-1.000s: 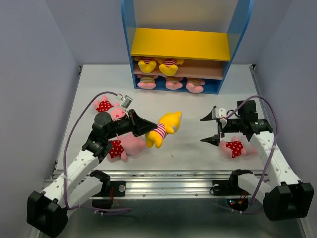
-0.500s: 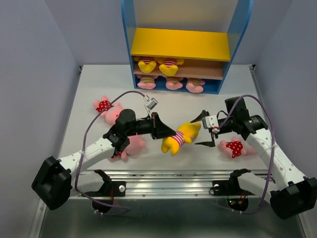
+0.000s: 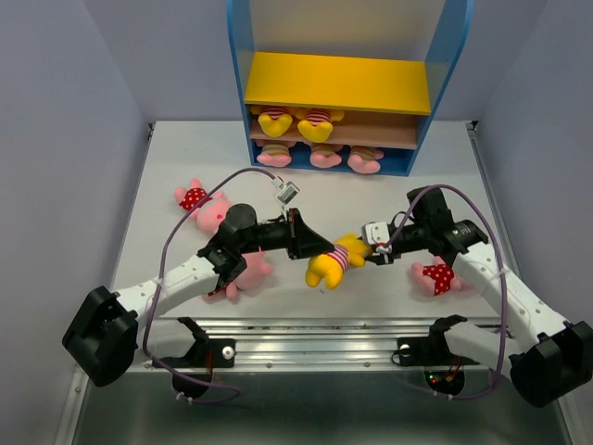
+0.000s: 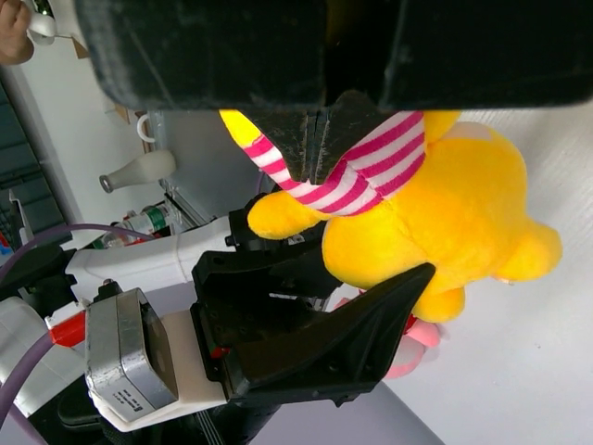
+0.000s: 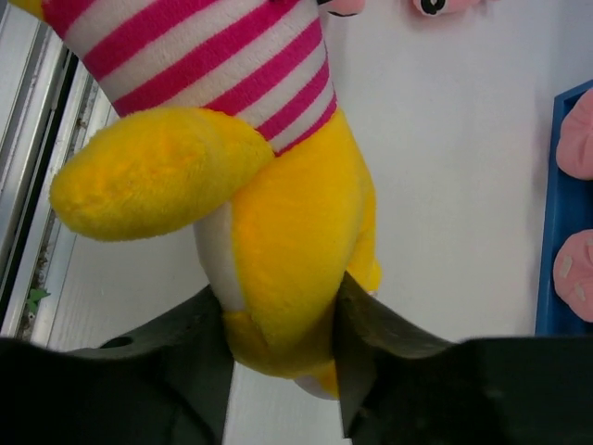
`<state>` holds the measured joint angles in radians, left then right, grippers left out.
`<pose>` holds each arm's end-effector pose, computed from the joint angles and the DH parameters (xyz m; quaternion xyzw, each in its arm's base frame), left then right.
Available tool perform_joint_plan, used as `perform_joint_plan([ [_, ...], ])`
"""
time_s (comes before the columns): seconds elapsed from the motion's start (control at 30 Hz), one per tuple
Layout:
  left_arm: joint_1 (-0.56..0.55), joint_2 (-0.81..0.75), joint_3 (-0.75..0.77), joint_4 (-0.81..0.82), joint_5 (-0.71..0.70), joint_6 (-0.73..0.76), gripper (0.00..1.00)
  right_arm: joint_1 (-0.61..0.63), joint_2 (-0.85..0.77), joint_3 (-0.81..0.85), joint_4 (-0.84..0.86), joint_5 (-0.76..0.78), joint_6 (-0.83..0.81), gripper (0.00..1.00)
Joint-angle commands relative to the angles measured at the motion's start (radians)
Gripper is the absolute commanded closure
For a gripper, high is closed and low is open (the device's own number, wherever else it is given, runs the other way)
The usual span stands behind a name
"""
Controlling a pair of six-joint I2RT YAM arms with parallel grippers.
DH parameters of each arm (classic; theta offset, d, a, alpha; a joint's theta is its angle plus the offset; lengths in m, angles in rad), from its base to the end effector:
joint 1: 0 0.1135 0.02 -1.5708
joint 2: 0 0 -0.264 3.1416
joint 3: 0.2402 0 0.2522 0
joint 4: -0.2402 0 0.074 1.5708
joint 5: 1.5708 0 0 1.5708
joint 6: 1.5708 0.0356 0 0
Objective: Place and organize the stuffed toys onto the shelf
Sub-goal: Pass the stuffed toy from the left arm to the right
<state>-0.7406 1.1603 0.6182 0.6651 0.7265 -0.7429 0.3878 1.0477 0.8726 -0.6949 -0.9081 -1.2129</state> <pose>0.1725 -0.1897 0.2929 0.2655 0.6194 -0.6466 0.3574 0.1760 0.1022 0.2853 -0.7106 0.4798 0.2537 0.4478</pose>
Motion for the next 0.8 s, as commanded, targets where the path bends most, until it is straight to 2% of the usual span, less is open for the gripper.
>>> perform_joint_plan([
  [0.0,-0.008,-0.013,0.029,0.106,0.017,-0.006,1.00,0.006,-0.015,-0.015,0.074,0.026,0.059,0.62],
  [0.1,-0.008,-0.011,0.020,0.106,0.004,-0.003,1.00,0.006,-0.026,0.000,0.046,0.038,0.061,0.76],
  [0.17,-0.008,-0.016,0.023,0.093,-0.015,0.014,0.86,0.006,-0.031,0.008,0.000,0.057,0.052,0.80],
  [0.2,-0.008,-0.028,0.029,0.035,-0.030,0.034,0.70,0.006,-0.032,0.015,-0.021,0.064,0.041,0.84],
  [0.23,-0.008,-0.036,0.040,-0.005,-0.048,0.060,0.63,0.006,-0.032,0.019,-0.059,0.074,0.039,0.86],
  [0.27,-0.008,-0.046,0.060,-0.075,-0.082,0.110,0.50,0.006,-0.031,0.022,-0.078,0.093,0.036,0.90],
  [0.33,-0.008,-0.082,0.084,-0.154,-0.125,0.166,0.47,0.006,-0.026,0.035,-0.145,0.112,0.030,0.93],
  [0.37,-0.008,-0.096,0.109,-0.224,-0.165,0.222,0.46,0.006,-0.025,0.039,-0.166,0.129,0.029,0.98],
  [0.43,-0.008,-0.131,0.136,-0.306,-0.212,0.281,0.45,0.006,-0.028,0.040,-0.196,0.143,0.033,0.99],
  [0.53,-0.008,-0.186,0.186,-0.450,-0.306,0.417,0.36,0.006,-0.035,0.042,-0.248,0.178,0.061,0.99],
  [0.6,-0.008,-0.236,0.195,-0.518,-0.326,0.526,0.04,0.006,-0.012,0.074,-0.288,0.216,0.059,0.99],
  [0.63,-0.011,-0.252,0.190,-0.528,-0.322,0.555,0.01,0.006,0.003,0.092,-0.342,0.233,0.058,0.98],
  [0.73,-0.040,-0.292,0.158,-0.552,-0.355,0.643,0.01,0.006,0.083,0.169,-0.426,0.294,0.070,0.98],
  [0.77,-0.087,-0.294,0.150,-0.564,-0.401,0.668,0.01,0.006,0.103,0.187,-0.439,0.329,0.081,0.98],
])
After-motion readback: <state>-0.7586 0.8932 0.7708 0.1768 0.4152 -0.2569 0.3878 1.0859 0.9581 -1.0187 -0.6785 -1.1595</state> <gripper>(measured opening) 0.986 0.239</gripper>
